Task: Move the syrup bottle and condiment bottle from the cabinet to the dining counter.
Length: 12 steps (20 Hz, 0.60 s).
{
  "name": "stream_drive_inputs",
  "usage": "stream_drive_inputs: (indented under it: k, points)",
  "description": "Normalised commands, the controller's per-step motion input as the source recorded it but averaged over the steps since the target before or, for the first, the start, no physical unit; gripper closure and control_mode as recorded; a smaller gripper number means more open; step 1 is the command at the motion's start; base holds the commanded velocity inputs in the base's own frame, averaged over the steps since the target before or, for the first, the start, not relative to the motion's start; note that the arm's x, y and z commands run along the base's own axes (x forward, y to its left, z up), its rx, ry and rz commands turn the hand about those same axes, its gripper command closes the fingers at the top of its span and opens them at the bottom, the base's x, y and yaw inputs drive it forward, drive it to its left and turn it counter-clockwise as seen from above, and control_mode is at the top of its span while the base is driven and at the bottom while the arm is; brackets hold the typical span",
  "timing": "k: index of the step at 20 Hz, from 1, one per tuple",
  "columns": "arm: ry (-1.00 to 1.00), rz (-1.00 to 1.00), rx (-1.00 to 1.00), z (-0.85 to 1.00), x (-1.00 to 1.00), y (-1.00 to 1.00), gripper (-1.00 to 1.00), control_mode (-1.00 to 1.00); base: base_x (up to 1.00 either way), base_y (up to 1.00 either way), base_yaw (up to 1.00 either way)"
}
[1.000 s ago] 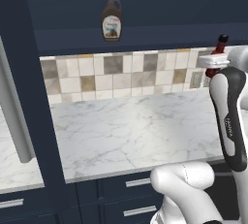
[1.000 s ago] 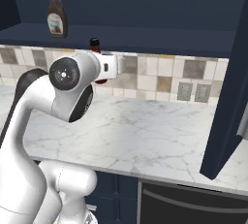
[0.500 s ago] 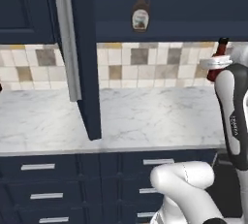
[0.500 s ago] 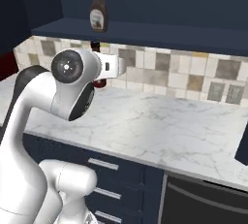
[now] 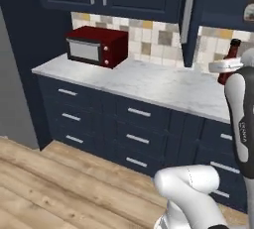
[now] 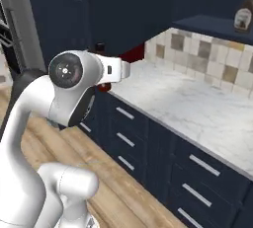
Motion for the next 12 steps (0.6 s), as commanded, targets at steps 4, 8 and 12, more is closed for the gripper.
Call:
stream_drive_inputs:
  k: [4,8,12]
  points:
    - [0.0,0.0,0.0,0.0,0.0,0.0,1.0,1.0,-0.79,0.65,0.84]
    - [0.0,0.0,0.0,0.0,0.0,0.0,1.0,1.0,-0.6,0.73,0.89]
    - [0.0,0.0,0.0,0.0,0.0,0.0,1.0,1.0,-0.25,0.63,0.92]
